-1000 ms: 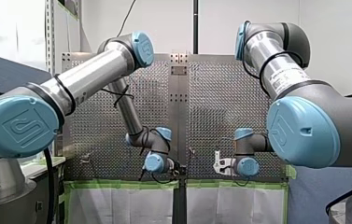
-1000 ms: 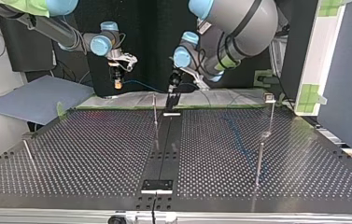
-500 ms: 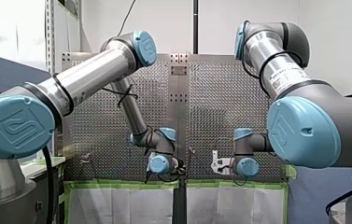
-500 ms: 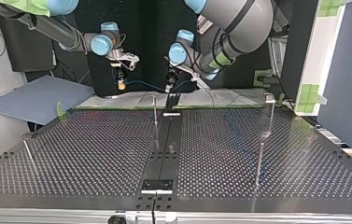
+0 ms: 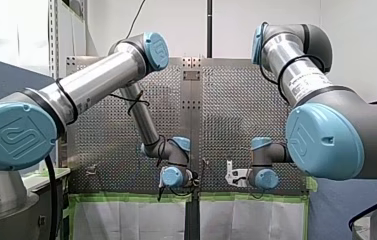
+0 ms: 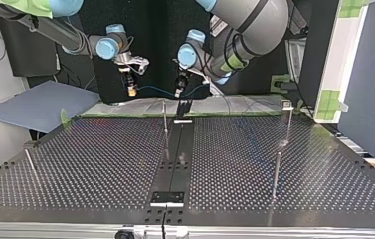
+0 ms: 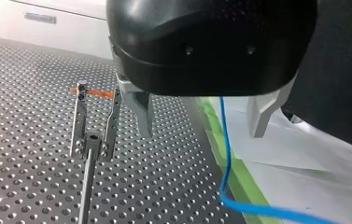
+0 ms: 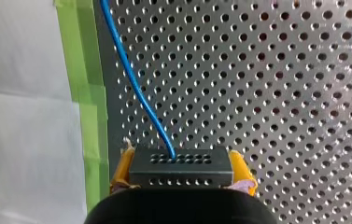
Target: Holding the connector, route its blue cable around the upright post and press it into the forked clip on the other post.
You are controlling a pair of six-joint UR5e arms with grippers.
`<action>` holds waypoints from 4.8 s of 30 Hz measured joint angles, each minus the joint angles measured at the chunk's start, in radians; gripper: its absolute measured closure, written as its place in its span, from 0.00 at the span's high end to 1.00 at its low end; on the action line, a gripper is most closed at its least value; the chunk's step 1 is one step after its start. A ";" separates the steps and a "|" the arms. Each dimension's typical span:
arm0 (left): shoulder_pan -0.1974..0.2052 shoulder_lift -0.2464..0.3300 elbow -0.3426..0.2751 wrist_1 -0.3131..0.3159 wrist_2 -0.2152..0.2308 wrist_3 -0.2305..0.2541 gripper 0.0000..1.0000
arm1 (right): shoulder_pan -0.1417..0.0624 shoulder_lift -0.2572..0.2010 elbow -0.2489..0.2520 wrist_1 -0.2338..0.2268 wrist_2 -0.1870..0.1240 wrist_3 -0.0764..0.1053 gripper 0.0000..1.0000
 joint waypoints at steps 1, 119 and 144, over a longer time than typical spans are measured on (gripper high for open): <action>0.000 0.000 0.000 0.002 0.000 -0.007 0.99 | 0.001 0.000 0.000 0.000 -0.010 0.000 0.00; -0.054 0.029 0.042 0.147 -0.209 -0.270 0.00 | -0.072 -0.009 -0.041 0.026 -0.047 0.056 0.00; 0.000 -0.006 0.053 0.137 -0.141 -0.301 0.00 | -0.081 -0.011 -0.066 0.030 -0.048 0.058 0.00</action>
